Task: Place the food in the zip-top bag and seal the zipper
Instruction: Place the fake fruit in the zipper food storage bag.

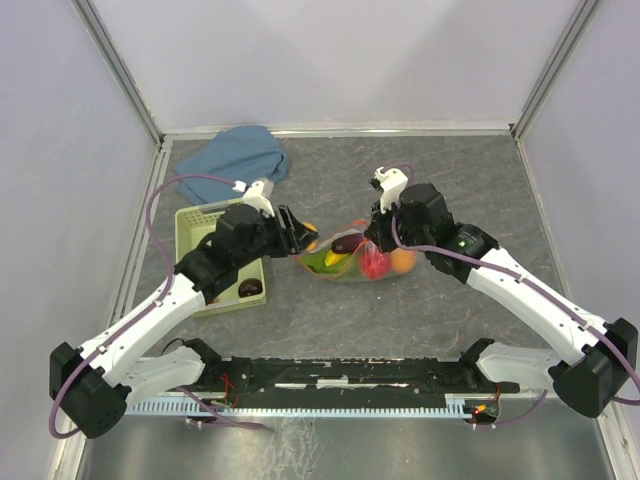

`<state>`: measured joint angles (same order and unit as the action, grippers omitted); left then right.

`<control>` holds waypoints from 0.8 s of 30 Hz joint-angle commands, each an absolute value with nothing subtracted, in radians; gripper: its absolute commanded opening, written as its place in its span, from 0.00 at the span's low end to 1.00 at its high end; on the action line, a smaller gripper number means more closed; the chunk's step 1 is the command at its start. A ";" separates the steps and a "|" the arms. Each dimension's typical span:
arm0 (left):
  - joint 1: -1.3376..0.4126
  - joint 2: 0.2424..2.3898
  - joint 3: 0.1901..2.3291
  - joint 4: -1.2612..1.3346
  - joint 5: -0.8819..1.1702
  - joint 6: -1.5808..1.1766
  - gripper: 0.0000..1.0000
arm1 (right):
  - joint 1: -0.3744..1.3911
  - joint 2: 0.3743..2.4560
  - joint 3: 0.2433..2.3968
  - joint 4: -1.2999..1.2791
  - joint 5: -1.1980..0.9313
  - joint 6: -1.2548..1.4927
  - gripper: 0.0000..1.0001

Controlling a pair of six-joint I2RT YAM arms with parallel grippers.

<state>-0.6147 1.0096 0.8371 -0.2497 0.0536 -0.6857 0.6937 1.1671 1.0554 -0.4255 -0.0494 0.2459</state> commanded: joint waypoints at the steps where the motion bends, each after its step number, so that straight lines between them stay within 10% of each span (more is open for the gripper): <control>1: -0.725 1.008 0.822 -0.065 0.013 -0.661 0.38 | 0.696 1.166 1.122 -0.479 -0.048 0.215 0.02; 24: -0.921 1.287 0.849 0.073 -0.172 -0.527 0.35 | 0.698 1.135 1.151 -0.505 -0.117 0.216 0.02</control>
